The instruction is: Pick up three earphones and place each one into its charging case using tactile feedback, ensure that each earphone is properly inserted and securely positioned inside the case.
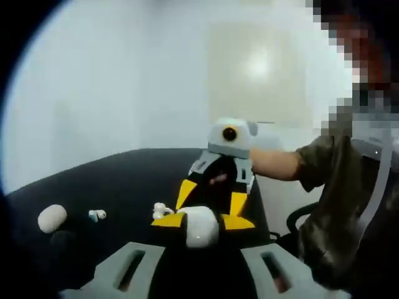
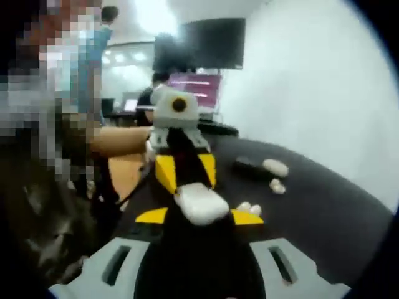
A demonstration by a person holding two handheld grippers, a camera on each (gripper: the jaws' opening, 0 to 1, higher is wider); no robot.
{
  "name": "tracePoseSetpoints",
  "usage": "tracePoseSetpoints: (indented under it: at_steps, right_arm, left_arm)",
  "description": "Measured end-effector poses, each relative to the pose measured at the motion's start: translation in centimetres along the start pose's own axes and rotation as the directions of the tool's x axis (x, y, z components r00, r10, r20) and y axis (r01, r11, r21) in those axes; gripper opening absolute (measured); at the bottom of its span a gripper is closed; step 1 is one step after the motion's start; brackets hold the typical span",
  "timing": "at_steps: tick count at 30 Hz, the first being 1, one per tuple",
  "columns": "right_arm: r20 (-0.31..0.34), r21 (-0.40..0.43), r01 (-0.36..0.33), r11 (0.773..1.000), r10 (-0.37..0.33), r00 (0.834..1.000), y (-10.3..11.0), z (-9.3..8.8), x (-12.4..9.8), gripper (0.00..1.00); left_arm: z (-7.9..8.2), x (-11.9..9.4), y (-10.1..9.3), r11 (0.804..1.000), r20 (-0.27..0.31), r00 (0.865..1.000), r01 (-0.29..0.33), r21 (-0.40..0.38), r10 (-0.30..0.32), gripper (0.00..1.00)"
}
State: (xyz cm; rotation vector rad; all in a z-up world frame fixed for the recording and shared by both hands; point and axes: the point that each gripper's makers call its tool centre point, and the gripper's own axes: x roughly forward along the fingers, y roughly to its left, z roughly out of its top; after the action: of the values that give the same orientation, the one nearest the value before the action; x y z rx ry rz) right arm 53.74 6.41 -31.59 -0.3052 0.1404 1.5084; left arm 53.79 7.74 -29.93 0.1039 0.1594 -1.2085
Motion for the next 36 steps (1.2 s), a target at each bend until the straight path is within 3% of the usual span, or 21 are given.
tracePoseSetpoints:
  at_steps: [4,7,8,11,15,19,23,25,27,31,34,36]
  right_arm:
    - [-0.014,0.040,-0.034,0.999,0.034,0.999,0.9,-0.3,-0.2,0.27]
    - [-0.011,0.030,-0.039,0.999,0.039,0.999,1.1,-0.3,-0.3,0.26]
    - [-0.010,0.030,-0.046,0.998,0.047,0.999,1.2,-0.3,-0.4,0.26]
    - [-0.004,0.021,-0.059,0.998,0.059,0.998,1.4,-0.3,-0.5,0.27]
    - [0.013,-0.021,-0.057,0.998,0.057,0.998,1.4,-0.1,-0.6,0.36]
    - [0.026,-0.071,-0.126,0.989,0.128,0.991,3.0,0.4,0.0,0.48]
    - [0.020,-0.052,-0.129,0.990,0.130,0.991,2.9,0.3,0.1,0.46]
    - [0.011,-0.032,-0.120,0.992,0.120,0.993,2.7,0.1,0.0,0.34]
    - [0.004,-0.006,-0.106,0.994,0.106,0.994,2.4,-0.1,-0.2,0.31]
    - [0.003,-0.013,-0.107,0.994,0.107,0.994,2.5,0.0,-0.1,0.32]
    - [0.003,-0.017,-0.096,0.995,0.096,0.995,2.0,0.3,0.1,0.44]
    - [0.011,-0.017,-0.093,0.996,0.093,0.996,2.0,0.9,0.3,0.45]
  left_arm:
    - [-0.3,0.2,0.0,1.000,-0.009,1.000,-0.007,0.015,0.007,0.35]
    - [-2.2,0.6,-0.5,0.996,-0.121,0.993,0.003,0.086,0.008,0.34]
    - [-1.7,1.0,-0.9,0.997,-0.089,0.996,0.009,0.074,-0.003,0.32]
    - [-1.8,0.5,-0.6,0.998,-0.108,0.994,0.021,0.067,-0.014,0.31]
    - [-1.7,0.6,-1.4,0.996,-0.109,0.993,0.052,0.068,-0.044,0.30]
    - [-1.6,0.8,-2.3,0.993,-0.105,0.991,0.089,0.083,-0.080,0.31]
    - [-0.6,0.5,-2.2,0.993,-0.050,0.995,0.091,0.070,-0.088,0.42]
    - [0.0,0.1,-2.2,0.994,-0.017,0.995,0.098,0.054,-0.097,0.40]
    - [0.4,-0.2,-2.2,0.994,0.009,0.995,0.096,0.048,-0.097,0.38]
    - [0.7,-0.4,-2.2,0.995,0.030,0.995,0.089,0.049,-0.091,0.38]
    - [1.2,-0.6,-1.8,0.997,0.060,0.996,0.064,0.053,-0.067,0.38]
    - [1.5,-0.8,-1.6,0.997,0.080,0.995,0.048,0.055,-0.052,0.38]
